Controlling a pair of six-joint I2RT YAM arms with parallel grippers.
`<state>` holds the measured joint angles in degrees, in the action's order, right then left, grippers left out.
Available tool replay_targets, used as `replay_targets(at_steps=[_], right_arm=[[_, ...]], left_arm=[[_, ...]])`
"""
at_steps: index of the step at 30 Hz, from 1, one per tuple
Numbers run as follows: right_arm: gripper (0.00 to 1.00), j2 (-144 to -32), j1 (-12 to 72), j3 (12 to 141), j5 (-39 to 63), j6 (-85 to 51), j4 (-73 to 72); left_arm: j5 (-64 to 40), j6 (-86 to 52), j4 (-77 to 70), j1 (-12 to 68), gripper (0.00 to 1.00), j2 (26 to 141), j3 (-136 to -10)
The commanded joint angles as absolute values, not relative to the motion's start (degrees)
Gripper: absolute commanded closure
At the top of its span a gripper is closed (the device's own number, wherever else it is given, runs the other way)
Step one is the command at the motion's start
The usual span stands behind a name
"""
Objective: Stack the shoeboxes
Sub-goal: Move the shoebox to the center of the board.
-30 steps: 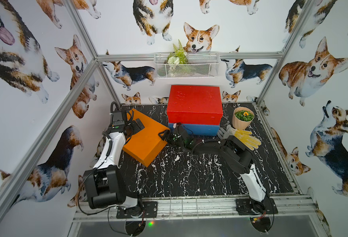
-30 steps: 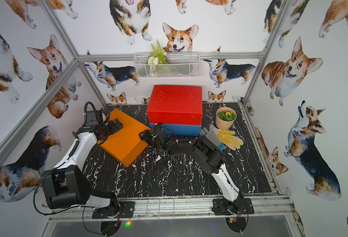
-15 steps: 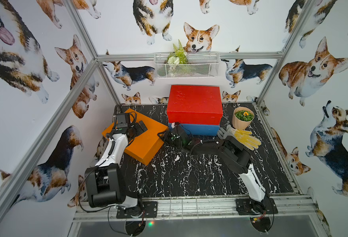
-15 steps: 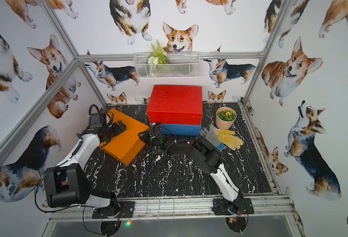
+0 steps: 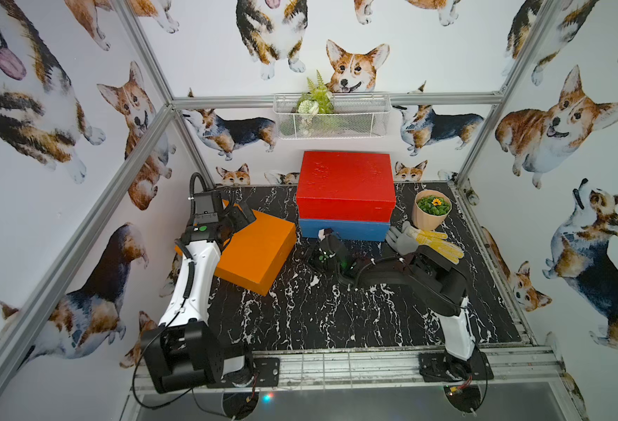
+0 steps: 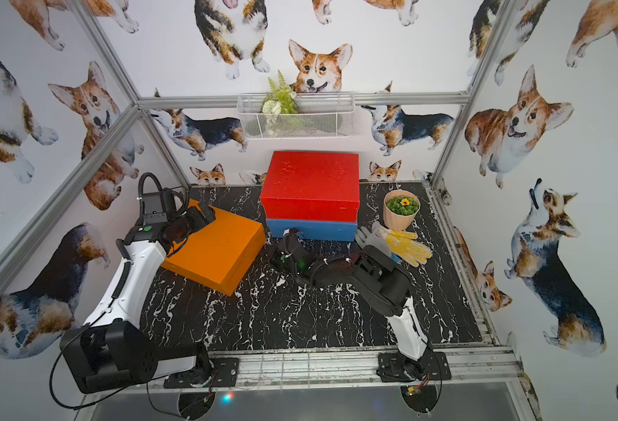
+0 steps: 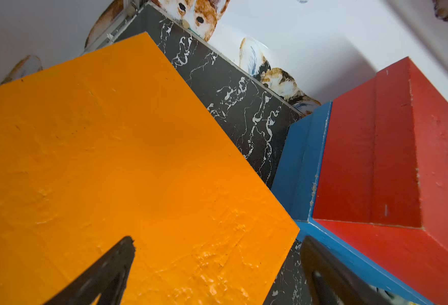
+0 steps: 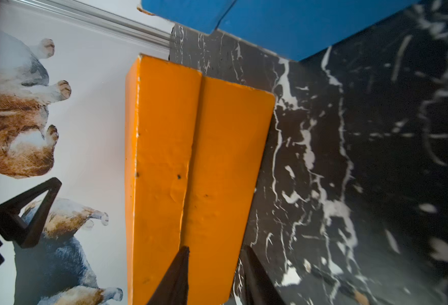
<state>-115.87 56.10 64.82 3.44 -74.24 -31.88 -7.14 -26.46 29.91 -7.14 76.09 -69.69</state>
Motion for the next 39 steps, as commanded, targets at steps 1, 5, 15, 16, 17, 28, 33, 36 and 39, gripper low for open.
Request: replay_targets(at_steps=[1, 5, 15, 16, 17, 28, 33, 36, 39], right_arm=[[0.57, -113.4, 55.8, 63.0, 4.4, -77.4, -33.8], [0.44, -112.0, 54.7, 64.4, 8.6, -74.9, -31.2], [0.24, -119.3, 53.2, 79.2, 16.4, -70.8, -20.5], [0.23, -120.7, 53.1, 81.2, 17.2, -70.8, -19.6], [0.22, -121.6, 53.0, 82.7, 18.0, -70.6, -18.7], [0.2, -125.1, 52.3, 86.5, 19.5, -70.0, -16.8], [0.2, -123.2, 52.3, 83.6, 18.8, -69.8, -17.7], [0.21, -121.3, 52.0, 80.8, 18.2, -69.9, -18.4], [0.21, -118.8, 51.9, 77.2, 17.1, -70.0, -19.2]], left_arm=[[-4.6, -25.0, 31.2, -9.9, 0.0, 77.4, -73.0], [-1.7, -26.6, 29.8, -14.8, 0.0, 85.7, -79.2], [5.1, -24.2, 36.9, -14.0, 0.0, 105.2, -94.8], [5.1, -24.4, 36.8, -13.8, 0.0, 105.6, -94.3], [4.9, -24.6, 36.8, -13.7, 0.0, 105.9, -93.8], [1.3, -27.8, 34.5, -9.2, 0.0, 102.9, -81.4], [1.1, -30.1, 31.7, -4.7, 0.01, 98.6, -72.5], [2.4, -31.5, 31.2, -0.9, 0.01, 95.5, -67.9], [3.6, -33.1, 30.4, 2.0, 0.01, 89.3, -63.0]])
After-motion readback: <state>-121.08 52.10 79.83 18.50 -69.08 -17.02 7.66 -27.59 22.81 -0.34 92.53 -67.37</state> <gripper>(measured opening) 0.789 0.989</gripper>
